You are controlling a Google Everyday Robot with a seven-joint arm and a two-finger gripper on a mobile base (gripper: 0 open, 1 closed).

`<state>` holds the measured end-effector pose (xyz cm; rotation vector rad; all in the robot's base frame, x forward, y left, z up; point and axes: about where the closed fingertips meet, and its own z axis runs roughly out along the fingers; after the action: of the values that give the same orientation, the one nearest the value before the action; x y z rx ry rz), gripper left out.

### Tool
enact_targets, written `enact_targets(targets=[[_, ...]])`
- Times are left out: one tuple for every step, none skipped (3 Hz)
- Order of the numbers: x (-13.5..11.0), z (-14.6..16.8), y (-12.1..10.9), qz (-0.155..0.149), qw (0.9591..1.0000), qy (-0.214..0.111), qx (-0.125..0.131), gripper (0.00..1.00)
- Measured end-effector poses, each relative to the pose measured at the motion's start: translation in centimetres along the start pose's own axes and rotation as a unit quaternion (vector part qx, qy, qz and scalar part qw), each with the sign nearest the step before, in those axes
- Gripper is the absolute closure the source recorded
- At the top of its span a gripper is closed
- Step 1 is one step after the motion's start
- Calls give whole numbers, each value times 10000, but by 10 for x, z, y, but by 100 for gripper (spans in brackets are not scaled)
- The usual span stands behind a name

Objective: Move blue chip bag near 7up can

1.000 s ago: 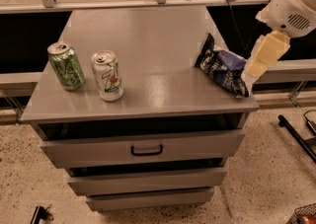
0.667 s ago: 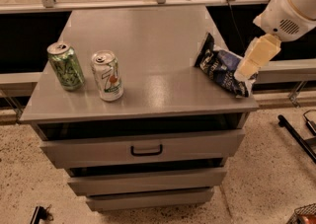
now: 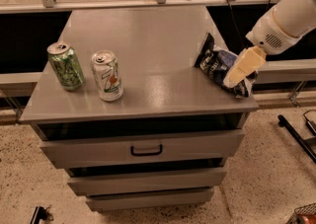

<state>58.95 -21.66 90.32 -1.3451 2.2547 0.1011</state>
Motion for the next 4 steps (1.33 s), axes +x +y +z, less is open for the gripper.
enact_targets(targets=[[4,18,2,93,9999,9,-105,18],[6,28,3,140,9997,68,-176,40],[6,35,4,148,9995,126,-245,64],[-5,35,2,29,9995,83,-308,87]])
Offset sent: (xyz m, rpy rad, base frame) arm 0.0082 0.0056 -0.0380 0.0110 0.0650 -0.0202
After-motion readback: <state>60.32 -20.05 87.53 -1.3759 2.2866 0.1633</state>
